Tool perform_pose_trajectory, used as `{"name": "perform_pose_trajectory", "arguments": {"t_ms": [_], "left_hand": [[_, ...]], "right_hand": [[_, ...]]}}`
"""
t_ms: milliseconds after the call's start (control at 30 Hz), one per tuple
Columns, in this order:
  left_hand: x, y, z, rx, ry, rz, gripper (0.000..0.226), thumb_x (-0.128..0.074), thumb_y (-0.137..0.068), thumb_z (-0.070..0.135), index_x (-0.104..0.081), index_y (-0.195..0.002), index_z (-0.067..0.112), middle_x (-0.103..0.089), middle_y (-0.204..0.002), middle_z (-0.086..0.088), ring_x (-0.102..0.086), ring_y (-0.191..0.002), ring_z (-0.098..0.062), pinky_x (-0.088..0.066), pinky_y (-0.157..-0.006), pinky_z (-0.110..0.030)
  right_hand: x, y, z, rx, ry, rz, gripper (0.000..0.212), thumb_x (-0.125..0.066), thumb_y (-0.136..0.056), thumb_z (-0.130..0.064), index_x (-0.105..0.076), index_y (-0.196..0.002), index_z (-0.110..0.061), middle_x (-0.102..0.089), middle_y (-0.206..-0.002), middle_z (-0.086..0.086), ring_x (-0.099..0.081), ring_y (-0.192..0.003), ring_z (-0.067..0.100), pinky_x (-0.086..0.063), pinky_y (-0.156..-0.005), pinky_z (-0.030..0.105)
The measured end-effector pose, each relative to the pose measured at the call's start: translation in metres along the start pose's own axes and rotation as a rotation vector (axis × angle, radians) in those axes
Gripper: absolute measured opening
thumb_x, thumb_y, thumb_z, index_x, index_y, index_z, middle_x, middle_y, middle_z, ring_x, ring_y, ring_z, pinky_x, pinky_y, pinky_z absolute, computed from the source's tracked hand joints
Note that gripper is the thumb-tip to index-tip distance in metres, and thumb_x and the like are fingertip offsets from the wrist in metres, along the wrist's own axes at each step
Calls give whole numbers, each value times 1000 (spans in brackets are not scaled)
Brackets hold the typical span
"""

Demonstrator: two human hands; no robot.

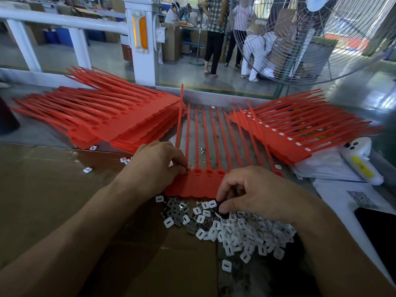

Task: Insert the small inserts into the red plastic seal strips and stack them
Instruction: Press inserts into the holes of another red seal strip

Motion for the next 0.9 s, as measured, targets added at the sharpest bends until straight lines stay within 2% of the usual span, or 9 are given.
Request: {"name": "perform_pose_trajectory", "arguments": {"t_ms": [400, 567, 700, 800, 900], "left_hand": [[-3, -1, 3, -21, 40, -19, 14, -75, -90, 24, -76, -98, 36, -63, -100, 17, -58, -98, -9, -49, -95, -45], [-3, -1, 3, -39, 36, -11, 13, -74, -90, 25, -75, -97, 36, -64, -101, 16, -58, -99, -9, -49, -95, -45], [-3, 0, 4, -54, 40, 8, 12, -74, -90, 27, -76, -97, 36, -64, -100, 17, -58, -96, -7, -49, -94, -43], [-2, 0, 4, -65, 64, 21, 10, -74, -91, 28, -76, -97, 36, -64, -98, 19, -57, -95, -3, -50, -92, -39], [-2, 0, 7, -88, 153, 53, 12, -76, -90, 25, -77, -95, 36, -65, -91, 21, -60, -89, 0, -51, -81, -26]], "right_hand": [[-5, 4, -8, 14, 64, -5, 10, -80, -88, -30, -70, -87, -35, -66, -86, -29, -64, -73, -6, -46, -61, 8], [-5, 4, -9, 37, 94, 4, 12, -78, -88, -29, -68, -86, -35, -66, -90, -26, -64, -78, -3, -50, -66, 13], [-6, 5, -10, 61, 97, 15, 14, -77, -88, -27, -66, -84, -35, -65, -89, -27, -63, -76, -3, -48, -65, 10], [-5, 5, -11, 64, 7, 22, 16, -74, -90, -24, -66, -82, -35, -69, -85, -23, -65, -67, -3, -48, -57, 10], [-2, 2, -13, 84, -106, 113, 15, -74, -91, -23, -66, -82, -32, -70, -79, -15, -62, -60, -2, -48, -56, 13]]}}
Point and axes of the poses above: each hand's wrist, its own y-axis away from the middle knuckle, its own x-axis out of the back of the hand, z = x × y, the point moved 5 cm from there along -y, towards the middle knuckle
